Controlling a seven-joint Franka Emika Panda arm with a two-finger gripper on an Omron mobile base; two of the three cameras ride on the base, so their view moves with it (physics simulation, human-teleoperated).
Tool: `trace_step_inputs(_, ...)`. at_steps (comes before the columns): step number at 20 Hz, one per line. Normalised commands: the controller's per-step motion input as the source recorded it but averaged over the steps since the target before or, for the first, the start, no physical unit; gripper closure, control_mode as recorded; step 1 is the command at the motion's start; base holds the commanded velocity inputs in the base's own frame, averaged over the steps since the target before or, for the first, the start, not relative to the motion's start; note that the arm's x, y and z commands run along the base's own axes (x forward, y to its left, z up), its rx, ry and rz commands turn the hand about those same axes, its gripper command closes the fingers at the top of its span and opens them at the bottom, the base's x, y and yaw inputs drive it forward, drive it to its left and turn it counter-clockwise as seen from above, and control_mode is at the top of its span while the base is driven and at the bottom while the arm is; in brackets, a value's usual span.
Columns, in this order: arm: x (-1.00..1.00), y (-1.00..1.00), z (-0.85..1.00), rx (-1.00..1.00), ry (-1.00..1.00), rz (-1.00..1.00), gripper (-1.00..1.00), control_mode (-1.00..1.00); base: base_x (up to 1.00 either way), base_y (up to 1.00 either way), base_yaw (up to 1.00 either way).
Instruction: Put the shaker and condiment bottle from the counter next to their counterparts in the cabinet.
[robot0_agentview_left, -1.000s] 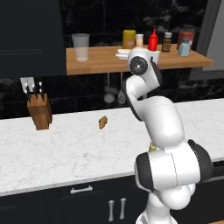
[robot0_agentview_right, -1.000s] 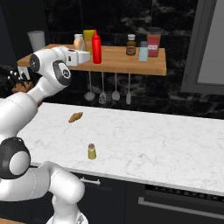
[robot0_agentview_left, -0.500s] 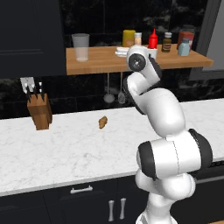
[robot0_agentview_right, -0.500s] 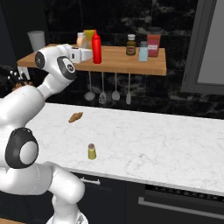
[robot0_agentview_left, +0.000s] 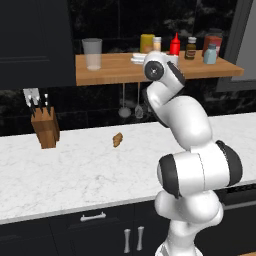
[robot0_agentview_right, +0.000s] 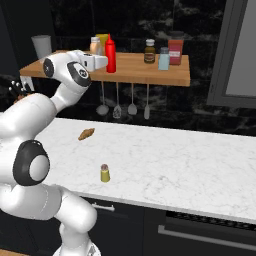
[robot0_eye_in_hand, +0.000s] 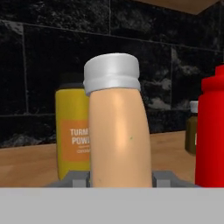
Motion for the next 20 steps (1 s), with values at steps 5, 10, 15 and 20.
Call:
trace_step_inputs(5, 0.20, -0.06, -0.20, 0.00, -0.05, -0.07, 1.00, -1.00, 0.00, 0.00, 0.00)
trace_step_inputs(10, 0.26, -0.02, -0.22, 0.00, -0.05, -0.05, 1.00, -1.00, 0.00, 0.00, 0.00)
trace_step_inputs(15, 0.30, 0.00, -0.24, -0.01, -0.03, -0.02, 1.00, -1.00, 0.00, 0.00, 0.00)
trace_step_inputs(20, 0.04, -0.03, -0.14, 0.00, -0.01, 0.00, 1.00, -1.00, 0.00, 0.00, 0.00)
